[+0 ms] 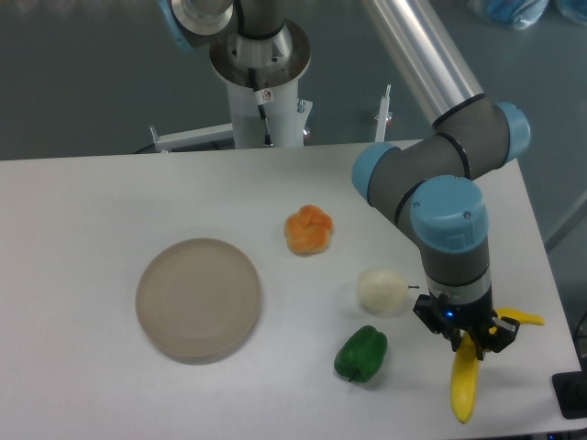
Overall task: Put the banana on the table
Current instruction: 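Lift the yellow banana with the gripper and carry it toward the orange object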
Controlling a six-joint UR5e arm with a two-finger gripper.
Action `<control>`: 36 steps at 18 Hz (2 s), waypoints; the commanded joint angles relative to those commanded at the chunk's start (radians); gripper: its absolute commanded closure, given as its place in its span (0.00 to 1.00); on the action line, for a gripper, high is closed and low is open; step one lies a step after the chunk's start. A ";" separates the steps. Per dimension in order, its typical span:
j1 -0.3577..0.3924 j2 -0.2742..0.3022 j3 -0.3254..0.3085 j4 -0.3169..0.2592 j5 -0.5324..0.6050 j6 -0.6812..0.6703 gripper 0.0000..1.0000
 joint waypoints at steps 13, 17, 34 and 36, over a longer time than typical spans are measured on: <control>0.012 0.115 -0.104 -0.026 0.000 0.015 0.94; 0.048 0.198 -0.172 -0.064 -0.008 0.084 0.94; 0.291 0.414 -0.575 -0.106 -0.207 0.456 0.93; 0.285 0.419 -0.607 -0.104 -0.209 0.451 0.93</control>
